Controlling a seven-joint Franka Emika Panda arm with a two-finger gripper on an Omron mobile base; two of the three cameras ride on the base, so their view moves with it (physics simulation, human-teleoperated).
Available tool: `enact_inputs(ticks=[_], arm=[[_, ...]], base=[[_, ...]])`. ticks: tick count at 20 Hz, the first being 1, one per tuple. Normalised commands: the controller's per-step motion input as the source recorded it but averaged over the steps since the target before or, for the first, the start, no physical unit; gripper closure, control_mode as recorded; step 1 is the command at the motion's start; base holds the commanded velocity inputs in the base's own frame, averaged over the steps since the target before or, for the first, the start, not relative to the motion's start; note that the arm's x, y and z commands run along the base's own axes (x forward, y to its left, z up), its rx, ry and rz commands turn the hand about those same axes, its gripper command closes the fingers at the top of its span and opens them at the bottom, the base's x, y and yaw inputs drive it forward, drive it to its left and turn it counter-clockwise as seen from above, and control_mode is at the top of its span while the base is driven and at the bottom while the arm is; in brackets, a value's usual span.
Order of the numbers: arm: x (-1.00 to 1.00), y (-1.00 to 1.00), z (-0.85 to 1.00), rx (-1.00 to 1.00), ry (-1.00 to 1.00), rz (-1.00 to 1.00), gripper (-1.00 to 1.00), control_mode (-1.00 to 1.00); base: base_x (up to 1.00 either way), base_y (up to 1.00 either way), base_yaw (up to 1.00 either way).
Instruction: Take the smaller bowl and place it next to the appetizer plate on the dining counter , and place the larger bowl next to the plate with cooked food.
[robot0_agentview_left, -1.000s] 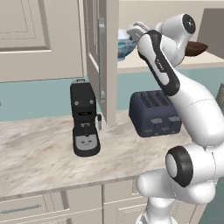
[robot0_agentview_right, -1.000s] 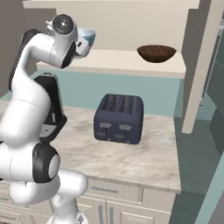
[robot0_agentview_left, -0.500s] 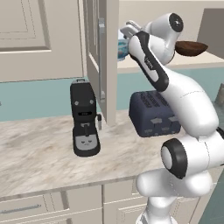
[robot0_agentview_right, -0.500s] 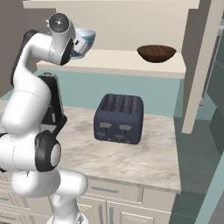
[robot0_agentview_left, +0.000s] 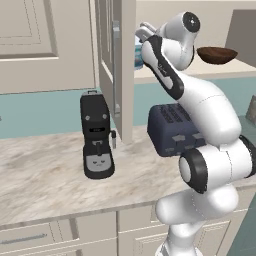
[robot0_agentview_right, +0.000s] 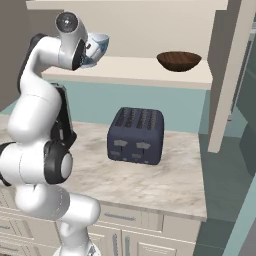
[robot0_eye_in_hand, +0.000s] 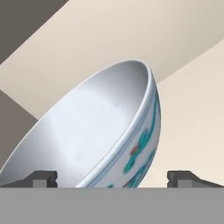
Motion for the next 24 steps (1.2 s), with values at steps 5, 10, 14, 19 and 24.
enact_inputs(ticks=[5, 10, 14, 19, 24], arm=[[0.19, 0.01, 0.0, 0.0, 0.06, -0.07, -1.0, -1.0], [0.22, 0.05, 0.0, 0.0, 0.04, -0.06, -1.0, -1.0], [0.28, 0.09, 0.0, 0.0, 0.01, -0.04, -1.0, -1.0], [0.14, 0.08, -0.06, 0.0, 0.09, -0.07, -1.0, -1.0], [0.0, 0.0, -0.21, 0.0, 0.16, -0.14, -1.0, -1.0]], base=[[0.0, 0.0, 0.0], [0.0, 0.0, 0.0], [0.0, 0.0, 0.0], [0.0, 0.0, 0.0], [0.0, 0.0, 0.0]])
